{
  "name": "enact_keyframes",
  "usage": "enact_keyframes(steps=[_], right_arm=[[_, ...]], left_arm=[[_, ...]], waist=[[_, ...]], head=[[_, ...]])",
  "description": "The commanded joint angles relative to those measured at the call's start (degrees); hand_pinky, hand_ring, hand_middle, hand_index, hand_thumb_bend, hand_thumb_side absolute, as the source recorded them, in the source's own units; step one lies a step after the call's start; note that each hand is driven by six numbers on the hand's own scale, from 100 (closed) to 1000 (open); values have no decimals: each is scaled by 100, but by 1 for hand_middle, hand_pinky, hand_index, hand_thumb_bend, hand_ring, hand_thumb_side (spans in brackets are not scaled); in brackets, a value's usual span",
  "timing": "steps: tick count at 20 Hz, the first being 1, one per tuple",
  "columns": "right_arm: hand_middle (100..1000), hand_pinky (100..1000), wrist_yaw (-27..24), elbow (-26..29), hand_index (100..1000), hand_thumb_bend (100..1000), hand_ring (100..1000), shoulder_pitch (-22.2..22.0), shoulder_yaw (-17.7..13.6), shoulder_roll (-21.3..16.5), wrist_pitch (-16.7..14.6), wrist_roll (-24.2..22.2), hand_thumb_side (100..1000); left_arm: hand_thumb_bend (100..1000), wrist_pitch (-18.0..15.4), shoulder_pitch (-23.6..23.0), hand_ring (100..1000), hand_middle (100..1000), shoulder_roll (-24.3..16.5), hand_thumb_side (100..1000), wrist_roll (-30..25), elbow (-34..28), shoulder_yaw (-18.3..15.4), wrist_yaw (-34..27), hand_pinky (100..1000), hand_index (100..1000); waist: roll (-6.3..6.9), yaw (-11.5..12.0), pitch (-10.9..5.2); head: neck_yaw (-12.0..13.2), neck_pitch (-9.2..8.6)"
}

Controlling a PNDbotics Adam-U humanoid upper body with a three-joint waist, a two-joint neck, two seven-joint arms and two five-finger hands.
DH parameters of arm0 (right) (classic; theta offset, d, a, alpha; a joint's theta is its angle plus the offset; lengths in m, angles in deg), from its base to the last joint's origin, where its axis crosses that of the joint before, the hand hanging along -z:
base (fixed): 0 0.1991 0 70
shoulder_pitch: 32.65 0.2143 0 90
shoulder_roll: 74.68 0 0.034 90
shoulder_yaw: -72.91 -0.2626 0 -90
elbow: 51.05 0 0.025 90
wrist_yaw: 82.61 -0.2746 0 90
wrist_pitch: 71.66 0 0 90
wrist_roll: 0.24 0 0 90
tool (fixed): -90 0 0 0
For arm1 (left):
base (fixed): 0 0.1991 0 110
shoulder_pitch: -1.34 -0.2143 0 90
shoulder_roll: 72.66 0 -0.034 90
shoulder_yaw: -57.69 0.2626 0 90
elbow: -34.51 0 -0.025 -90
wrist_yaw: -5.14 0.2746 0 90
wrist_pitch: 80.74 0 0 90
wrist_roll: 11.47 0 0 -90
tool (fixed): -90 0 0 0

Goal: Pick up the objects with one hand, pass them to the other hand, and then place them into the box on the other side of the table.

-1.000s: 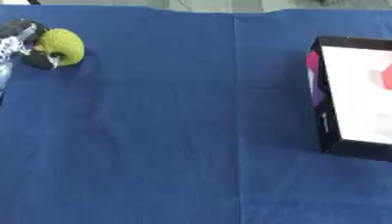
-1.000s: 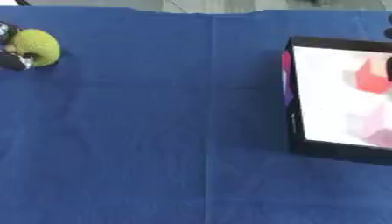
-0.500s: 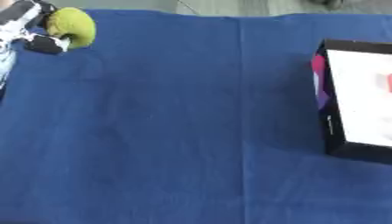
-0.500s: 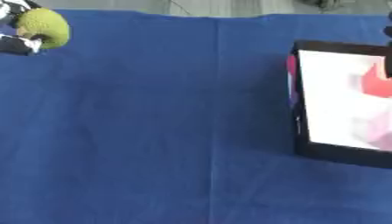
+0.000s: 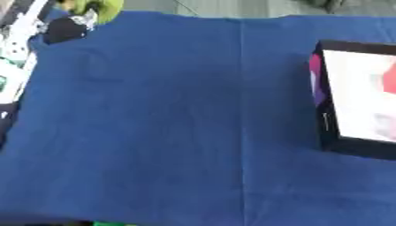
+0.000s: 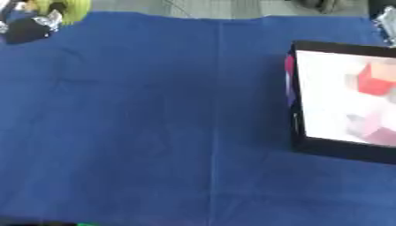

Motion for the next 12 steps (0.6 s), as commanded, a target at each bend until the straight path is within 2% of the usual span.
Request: enact_keyframes(steps=[1, 4, 8, 12], right_arm=[[1000, 1000, 281, 96, 1000, 100, 1000, 324, 244, -49, 118, -549, 100], [1000, 1000, 522, 96, 1000, 100, 1000, 563, 486, 139, 186, -858, 100], [1000, 1000, 924, 96, 1000, 100, 1000, 883, 843, 422, 172, -1316, 100], [1000, 1000, 1245, 96, 1000, 100, 1000, 1055, 1096, 645, 237, -1615, 100]], left_arm=[[100, 123, -115, 499, 380, 335, 460, 195, -449, 74, -6, 785, 544], [100, 111, -338, 498, 378, 658, 483, 247, -529, 175, 131, 789, 545], [100, -95, -565, 502, 384, 970, 481, 182, -677, 363, 356, 790, 551], [100, -422, -712, 505, 392, 1131, 421, 175, -769, 503, 609, 788, 559]], waist=[[-5, 17, -192], [-18, 30, -191], [-33, 36, -184], [-47, 61, -184]], head=[[-54, 53], [-66, 75], [-105, 93], [-187, 81]])
